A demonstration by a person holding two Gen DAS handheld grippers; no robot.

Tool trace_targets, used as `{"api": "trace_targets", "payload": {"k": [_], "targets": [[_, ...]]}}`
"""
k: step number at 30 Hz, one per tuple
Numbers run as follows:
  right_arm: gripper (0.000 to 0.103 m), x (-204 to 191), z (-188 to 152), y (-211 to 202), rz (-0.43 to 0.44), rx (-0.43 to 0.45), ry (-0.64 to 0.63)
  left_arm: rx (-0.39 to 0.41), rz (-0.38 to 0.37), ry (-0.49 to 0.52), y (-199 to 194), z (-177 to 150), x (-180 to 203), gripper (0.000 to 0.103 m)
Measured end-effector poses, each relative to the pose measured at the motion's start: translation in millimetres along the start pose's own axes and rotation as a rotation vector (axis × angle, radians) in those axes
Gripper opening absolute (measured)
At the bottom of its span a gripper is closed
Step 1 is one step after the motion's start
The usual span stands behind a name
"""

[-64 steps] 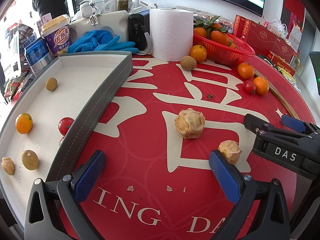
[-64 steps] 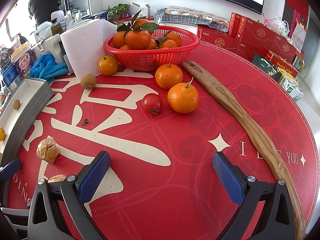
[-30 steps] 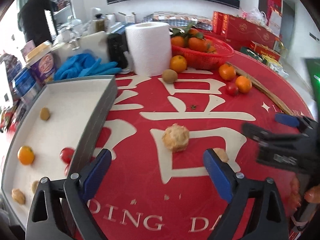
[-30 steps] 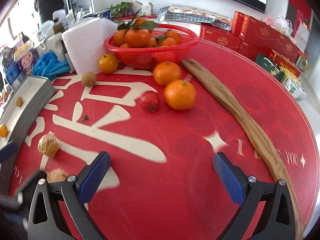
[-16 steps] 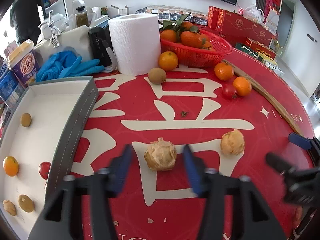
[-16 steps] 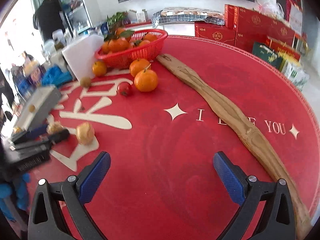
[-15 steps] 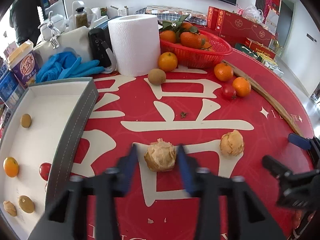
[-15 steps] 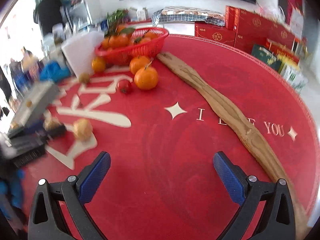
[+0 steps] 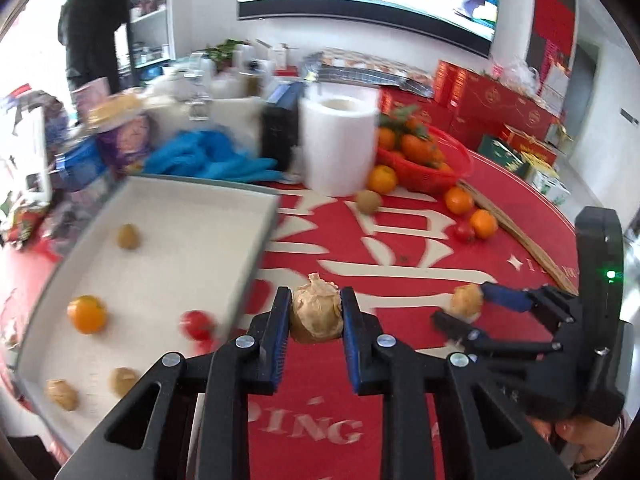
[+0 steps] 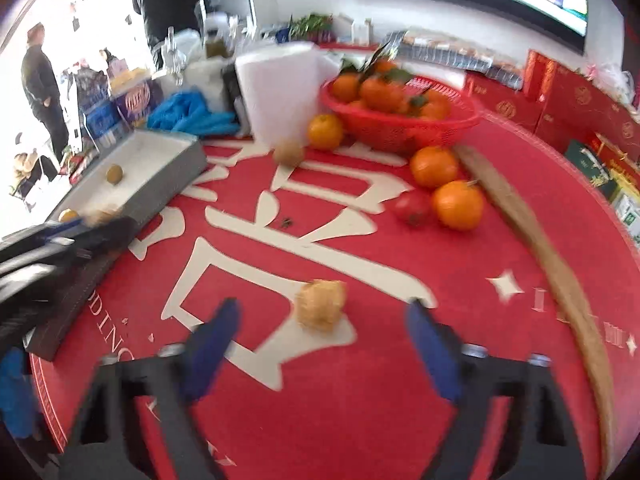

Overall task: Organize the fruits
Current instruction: 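Grasp a tan dried longan with the left tool while the right tool grasps another longan, then carry both longans into the white tray and open both tools to release them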

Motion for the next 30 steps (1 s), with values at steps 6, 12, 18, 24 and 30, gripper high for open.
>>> {"api": "trace_targets", "payload": {"k": [6, 12, 18, 24, 30], "targets": [[0.023, -1.1, 3.6, -0.6, -0.024, 0.009, 0.023, 0.023, 0.071, -0.071, -7.6, -12.2, -52.6, 0.027], [0.023, -23.8, 14.0, -20.7, 0.049, 0.042, -0.013, 0.009, 0.100, -0.161, -1.1, -30.2, -96.5, 0.027], [0.023, -84.8, 31.2, -30.5, 0.154, 0.044, -0.112, 0.006, 0.120, -0.227, 3.3, -48.3, -122.9, 0.026], [0.023, -147.1, 48.2, -21.9, 0.214, 0.021, -0.206, 0.013, 0.101, -0.262, 6.1, -57.9, -126.0, 0.027], [0.023, -173.3, 65.6, -6.4, 0.204, -0.015, -0.232, -0.014, 0.078, -0.275, 17.4, -60.6, -127.0, 0.027]]}}
Point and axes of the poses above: each gripper's, at about its wrist camera, not at the fingertips, and y roughly the way its jaws point, x to its right, z to its top, the point moved 4 cm from there along y, roughly the way its jaws point, and after that the axes turned 15 degrees about -x, right-handed, at the moved point
